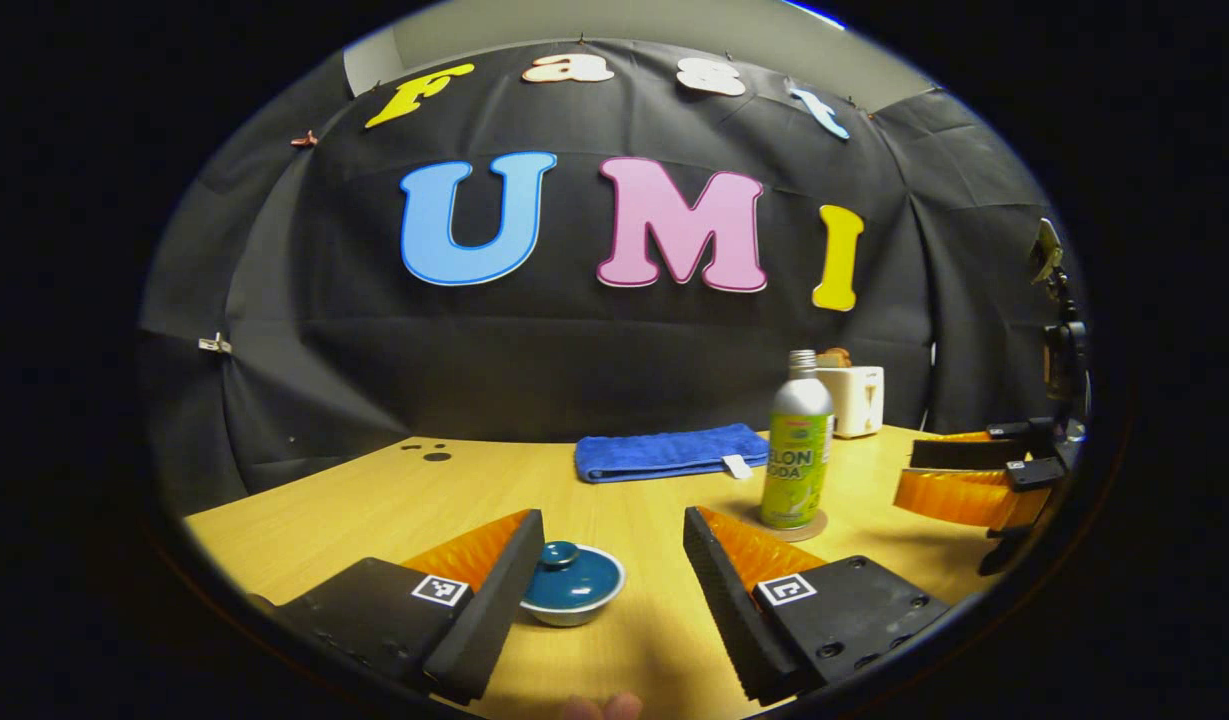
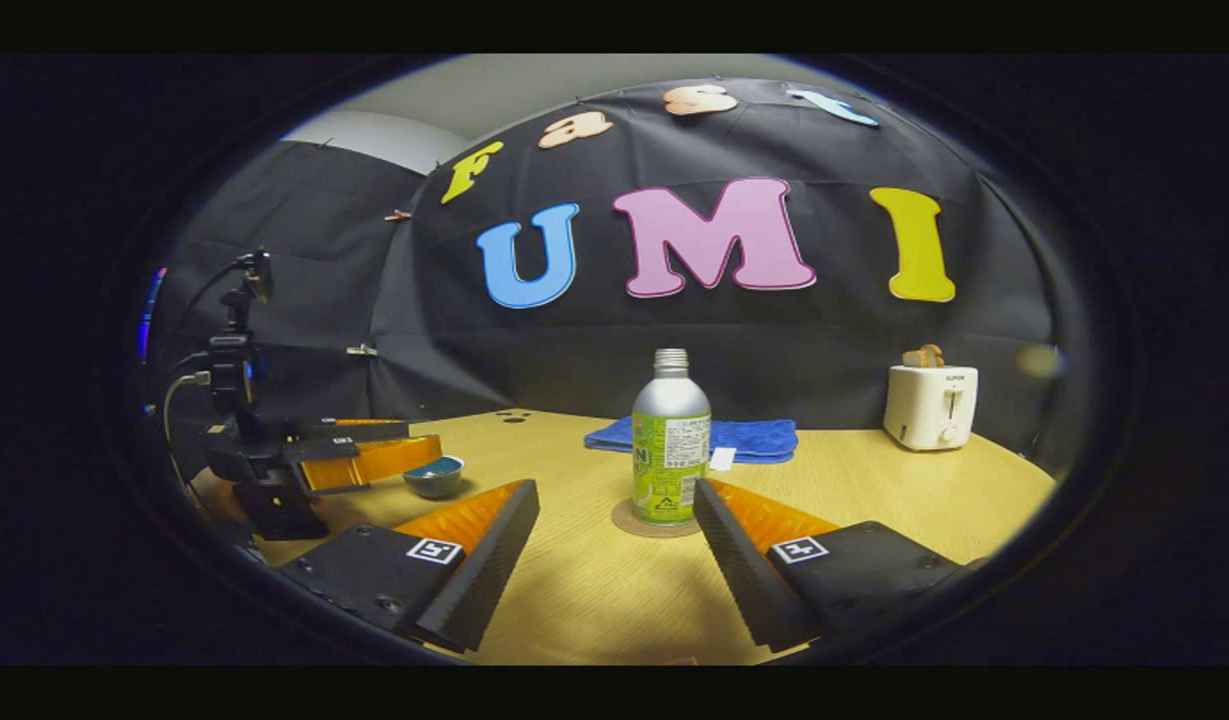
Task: Open the teacup lid with one hand, grasp the water bottle and pour water into the teacup with the other hand; after pouring, place the water bottle on the coaster and then close the teacup lid.
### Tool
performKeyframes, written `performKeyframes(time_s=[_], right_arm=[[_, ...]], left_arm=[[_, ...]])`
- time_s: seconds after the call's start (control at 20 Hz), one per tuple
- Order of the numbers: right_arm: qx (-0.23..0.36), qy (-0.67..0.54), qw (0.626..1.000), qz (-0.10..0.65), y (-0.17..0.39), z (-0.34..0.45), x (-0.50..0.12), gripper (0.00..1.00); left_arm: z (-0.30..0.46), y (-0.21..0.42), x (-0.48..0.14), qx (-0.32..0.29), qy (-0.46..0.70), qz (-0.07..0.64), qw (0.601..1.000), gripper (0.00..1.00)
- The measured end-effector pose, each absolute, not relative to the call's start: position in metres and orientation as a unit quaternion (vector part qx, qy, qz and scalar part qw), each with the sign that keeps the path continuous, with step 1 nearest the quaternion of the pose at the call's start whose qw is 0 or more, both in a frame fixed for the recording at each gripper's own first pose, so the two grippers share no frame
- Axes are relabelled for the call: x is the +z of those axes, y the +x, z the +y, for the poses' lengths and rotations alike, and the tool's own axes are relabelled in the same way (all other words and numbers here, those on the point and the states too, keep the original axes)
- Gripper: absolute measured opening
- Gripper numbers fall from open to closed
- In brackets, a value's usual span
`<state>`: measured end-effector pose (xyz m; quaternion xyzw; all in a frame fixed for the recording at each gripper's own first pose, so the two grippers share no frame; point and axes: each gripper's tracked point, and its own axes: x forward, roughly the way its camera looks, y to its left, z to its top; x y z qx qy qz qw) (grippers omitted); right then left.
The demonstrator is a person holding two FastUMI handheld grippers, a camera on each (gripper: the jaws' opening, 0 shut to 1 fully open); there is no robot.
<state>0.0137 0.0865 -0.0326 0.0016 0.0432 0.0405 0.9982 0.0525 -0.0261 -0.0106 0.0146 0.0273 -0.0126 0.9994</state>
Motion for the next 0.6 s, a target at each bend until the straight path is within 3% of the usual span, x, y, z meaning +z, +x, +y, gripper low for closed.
performKeyframes(time_s=[0.6], right_arm=[[0.040,0.001,0.998,0.043,0.0146,0.0861,-0.0331,0.96]], left_arm=[[-0.0349,0.0540,-0.0105,-0.030,0.013,0.028,0.999,0.92]])
